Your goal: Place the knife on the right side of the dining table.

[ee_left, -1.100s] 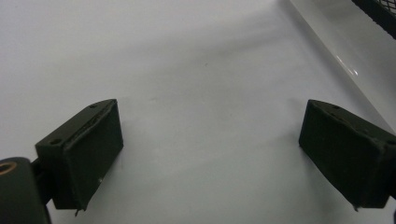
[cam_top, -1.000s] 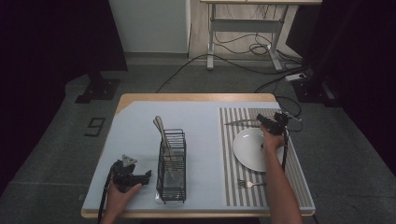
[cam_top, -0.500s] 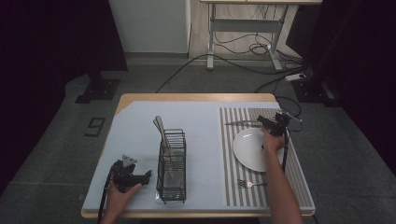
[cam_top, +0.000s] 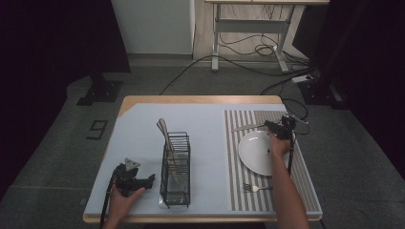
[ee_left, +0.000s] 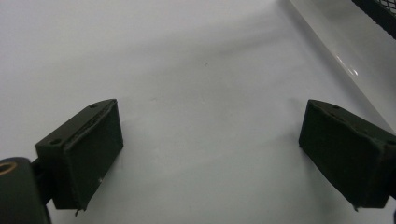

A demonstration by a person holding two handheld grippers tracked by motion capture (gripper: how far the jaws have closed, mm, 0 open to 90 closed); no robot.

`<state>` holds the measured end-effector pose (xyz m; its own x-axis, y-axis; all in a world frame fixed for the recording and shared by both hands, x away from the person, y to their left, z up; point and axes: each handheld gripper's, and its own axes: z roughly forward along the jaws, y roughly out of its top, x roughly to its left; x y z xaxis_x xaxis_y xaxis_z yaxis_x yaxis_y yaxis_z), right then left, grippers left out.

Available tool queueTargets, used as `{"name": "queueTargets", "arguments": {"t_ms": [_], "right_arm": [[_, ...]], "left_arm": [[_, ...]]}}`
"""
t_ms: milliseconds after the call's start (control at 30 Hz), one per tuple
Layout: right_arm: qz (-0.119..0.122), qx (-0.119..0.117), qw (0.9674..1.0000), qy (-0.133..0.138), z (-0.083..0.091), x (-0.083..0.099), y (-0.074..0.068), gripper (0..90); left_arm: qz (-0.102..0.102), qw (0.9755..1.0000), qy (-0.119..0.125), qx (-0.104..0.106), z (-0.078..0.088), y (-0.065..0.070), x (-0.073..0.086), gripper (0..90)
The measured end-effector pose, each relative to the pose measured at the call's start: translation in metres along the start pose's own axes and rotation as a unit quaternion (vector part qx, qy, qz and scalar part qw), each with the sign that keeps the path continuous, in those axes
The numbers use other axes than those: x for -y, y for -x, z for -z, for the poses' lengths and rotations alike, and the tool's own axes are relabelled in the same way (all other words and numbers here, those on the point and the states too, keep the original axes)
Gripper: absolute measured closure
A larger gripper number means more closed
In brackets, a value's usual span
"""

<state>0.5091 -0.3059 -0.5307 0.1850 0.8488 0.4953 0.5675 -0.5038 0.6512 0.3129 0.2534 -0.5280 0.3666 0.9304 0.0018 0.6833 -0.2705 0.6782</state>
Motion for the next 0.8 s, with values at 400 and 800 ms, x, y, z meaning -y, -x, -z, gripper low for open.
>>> {"name": "queueTargets", "arguments": {"t_ms": [400,800], "right_arm": [[0.005,-0.009,0.9999,0.008,0.01,-0.005,0.0,40.4],[0.092,-0.035,0.9951,0.011,0.023,-0.014,-0.013,36.6]], "left_arm": [[0.0,1.0,0.0,0.0,0.0,0.0,0.0,5.8],[0.0,1.0,0.0,0.0,0.0,0.0,0.0,5.8]]}}
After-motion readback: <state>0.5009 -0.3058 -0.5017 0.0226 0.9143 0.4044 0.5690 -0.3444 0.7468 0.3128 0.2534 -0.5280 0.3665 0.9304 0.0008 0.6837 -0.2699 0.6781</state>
